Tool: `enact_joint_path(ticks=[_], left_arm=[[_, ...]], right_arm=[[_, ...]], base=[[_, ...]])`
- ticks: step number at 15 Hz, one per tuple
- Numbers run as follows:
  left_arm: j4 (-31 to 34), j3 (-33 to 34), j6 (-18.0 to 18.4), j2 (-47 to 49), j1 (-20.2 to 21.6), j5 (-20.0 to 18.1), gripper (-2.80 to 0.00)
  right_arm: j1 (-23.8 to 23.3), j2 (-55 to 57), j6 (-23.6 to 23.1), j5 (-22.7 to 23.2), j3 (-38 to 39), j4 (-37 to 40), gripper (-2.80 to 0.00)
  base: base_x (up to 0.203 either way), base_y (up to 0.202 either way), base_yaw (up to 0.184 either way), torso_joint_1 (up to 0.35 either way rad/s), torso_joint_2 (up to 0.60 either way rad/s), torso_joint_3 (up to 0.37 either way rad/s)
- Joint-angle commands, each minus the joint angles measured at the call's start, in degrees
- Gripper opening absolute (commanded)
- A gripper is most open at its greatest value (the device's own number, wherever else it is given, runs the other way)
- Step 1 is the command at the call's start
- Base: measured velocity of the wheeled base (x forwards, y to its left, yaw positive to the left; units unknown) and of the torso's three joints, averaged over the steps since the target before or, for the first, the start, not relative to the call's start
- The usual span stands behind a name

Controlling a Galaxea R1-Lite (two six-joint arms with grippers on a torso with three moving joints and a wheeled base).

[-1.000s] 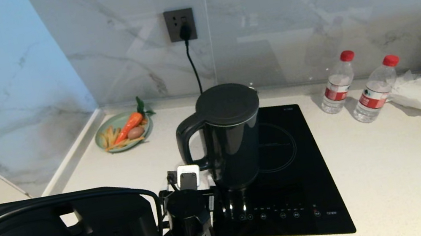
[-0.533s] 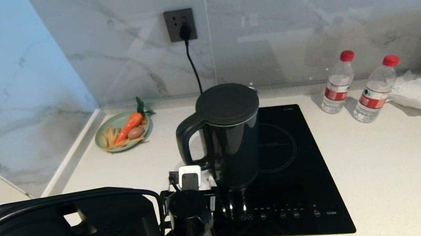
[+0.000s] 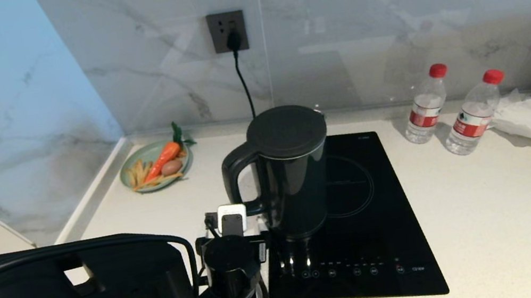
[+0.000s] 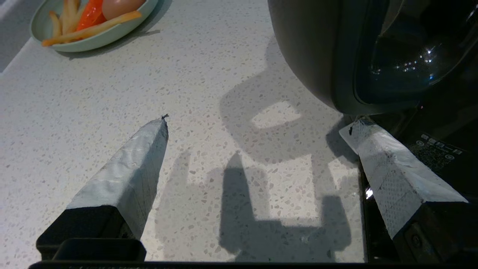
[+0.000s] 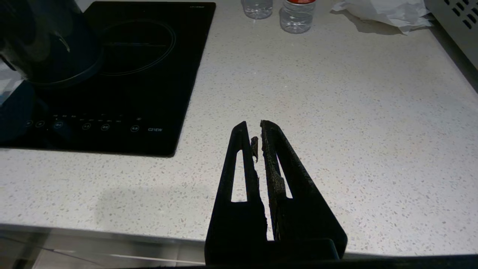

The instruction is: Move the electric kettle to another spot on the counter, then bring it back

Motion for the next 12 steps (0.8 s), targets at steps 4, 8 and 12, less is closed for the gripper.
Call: enact_joint_path(ticks=[4, 8, 12], left_arm=[[-0.49, -1.24, 0.17, 0.95, -0.29, 0.22, 0.0], [-0.49, -1.44, 0.17, 1.59, -0.2, 0.22, 0.0], [-0.49, -1.26, 0.17, 1.68, -0.29, 0.22, 0.0]], right_arm=[[0.01, 0.0, 0.0, -0.04, -0.04, -0.05, -2.8], [-0.01, 0.0, 0.0, -0.03, -0.04, -0.05, -2.8], [-0.01, 0.0, 0.0, -0.03, -0.04, -0.05, -2.8]], base=[[0.0, 0.0, 0.0, 0.0, 0.0, 0.0], [0.0, 0.0, 0.0, 0.0, 0.0, 0.0], [0.0, 0.0, 0.0, 0.0, 0.0, 0.0]])
